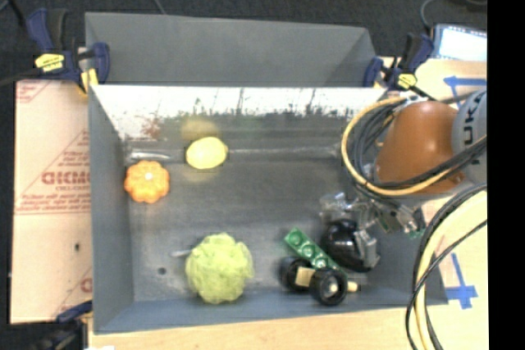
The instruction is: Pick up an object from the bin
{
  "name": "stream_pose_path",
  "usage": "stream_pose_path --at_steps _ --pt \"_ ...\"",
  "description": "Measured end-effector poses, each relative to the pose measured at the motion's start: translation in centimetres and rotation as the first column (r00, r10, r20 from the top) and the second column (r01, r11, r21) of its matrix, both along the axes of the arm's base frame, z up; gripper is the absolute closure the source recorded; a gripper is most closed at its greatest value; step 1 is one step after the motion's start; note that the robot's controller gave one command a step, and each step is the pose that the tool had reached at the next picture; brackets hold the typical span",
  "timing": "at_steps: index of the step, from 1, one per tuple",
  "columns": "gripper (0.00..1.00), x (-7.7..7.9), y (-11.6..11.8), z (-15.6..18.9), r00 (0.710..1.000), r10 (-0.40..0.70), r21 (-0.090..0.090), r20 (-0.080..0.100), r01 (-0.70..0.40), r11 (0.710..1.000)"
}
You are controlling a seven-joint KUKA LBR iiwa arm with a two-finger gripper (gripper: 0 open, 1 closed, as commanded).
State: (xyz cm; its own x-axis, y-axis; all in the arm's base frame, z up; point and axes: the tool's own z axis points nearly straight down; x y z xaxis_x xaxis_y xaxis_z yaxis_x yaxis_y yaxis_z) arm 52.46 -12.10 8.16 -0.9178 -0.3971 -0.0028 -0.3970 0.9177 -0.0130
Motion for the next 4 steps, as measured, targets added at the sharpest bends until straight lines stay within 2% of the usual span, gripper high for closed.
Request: stream_pose_path --at_steps 4 --pt "1.0 -0.01 -0.01 -0.01 1.0 0.006 -0.001 0.001 -0.006 1.0"
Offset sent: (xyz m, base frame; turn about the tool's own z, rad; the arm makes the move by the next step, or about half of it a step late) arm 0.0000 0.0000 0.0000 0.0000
